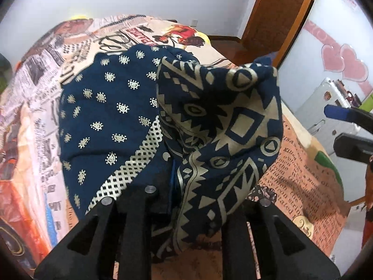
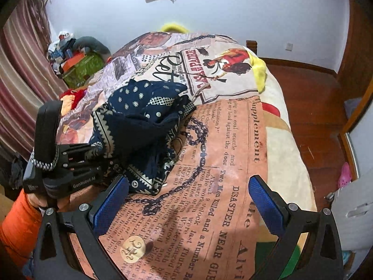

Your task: Fold large clothes

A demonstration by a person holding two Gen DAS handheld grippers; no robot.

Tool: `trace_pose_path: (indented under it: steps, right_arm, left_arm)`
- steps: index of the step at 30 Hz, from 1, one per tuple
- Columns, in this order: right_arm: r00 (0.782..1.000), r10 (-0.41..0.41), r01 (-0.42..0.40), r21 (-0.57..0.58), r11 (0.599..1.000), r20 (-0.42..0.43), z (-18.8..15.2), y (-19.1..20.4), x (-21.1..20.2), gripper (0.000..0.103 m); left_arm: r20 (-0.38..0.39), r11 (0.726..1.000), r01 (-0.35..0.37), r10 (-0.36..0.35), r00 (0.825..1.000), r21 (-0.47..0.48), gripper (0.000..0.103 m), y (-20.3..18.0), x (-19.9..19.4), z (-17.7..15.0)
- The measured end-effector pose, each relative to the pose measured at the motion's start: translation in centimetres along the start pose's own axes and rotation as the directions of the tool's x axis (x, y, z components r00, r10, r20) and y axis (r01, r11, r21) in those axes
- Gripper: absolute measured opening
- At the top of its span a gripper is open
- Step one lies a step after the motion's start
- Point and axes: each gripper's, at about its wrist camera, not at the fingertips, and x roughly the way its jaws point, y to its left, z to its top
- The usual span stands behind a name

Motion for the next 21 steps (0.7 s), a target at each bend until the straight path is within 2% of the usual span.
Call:
trace_pose_path:
  steps: [4, 7, 8, 12, 17, 21]
  right_arm:
    - [1.000, 0.001, -0.001, -0.014, 1.000, 0.012, 0.1, 0.5, -0.4, 0.103]
    - [1.000, -0.003, 0.004, -0.028, 1.000, 0.026, 0.4, 0.8, -0.8, 0.103]
    - [1.000, -0.003, 0.003, -0.029, 1.000, 0.031, 0.4, 0.9, -0.9, 0.103]
    - [0.999, 0.007, -0.005, -0.032, 0.999, 0.047, 0.9, 1.2, -1.3, 0.103]
    - [0.998, 0.026, -0.022, -0.060, 0.998, 0.063, 1.9, 2.5, -1.3, 0.103]
    - [0.996, 0.047, -0.039, -0.099, 0.994, 0.077, 3.1, 4.2, -1.0, 0.103]
  left_arm:
    - [0.017, 0.999, -0.033, 0.032, 0.999, 0.004, 0.025, -0.2, -1.4, -0.7]
    - [0.028, 0.999, 0.022, -0.023, 0.999, 0.024, 0.049, -0.4, -2.6, -1.5]
    - [0.034, 0.999, 0.034, -0.035, 0.999, 0.038, 0.053, -0.6, -3.2, -1.8]
    - [0.039, 0.997, 0.026, -0.029, 0.999, 0.076, 0.053, -1.0, -5.2, -3.1]
    - [0.069, 0.999, 0.050, -0.050, 0.996, 0.001, 0.055, 1.3, -8.5, -3.8]
    - [0.137, 0.998, 0.001, 0.007, 0.991, -0.061, 0.063, 4.1, -10.5, -3.0]
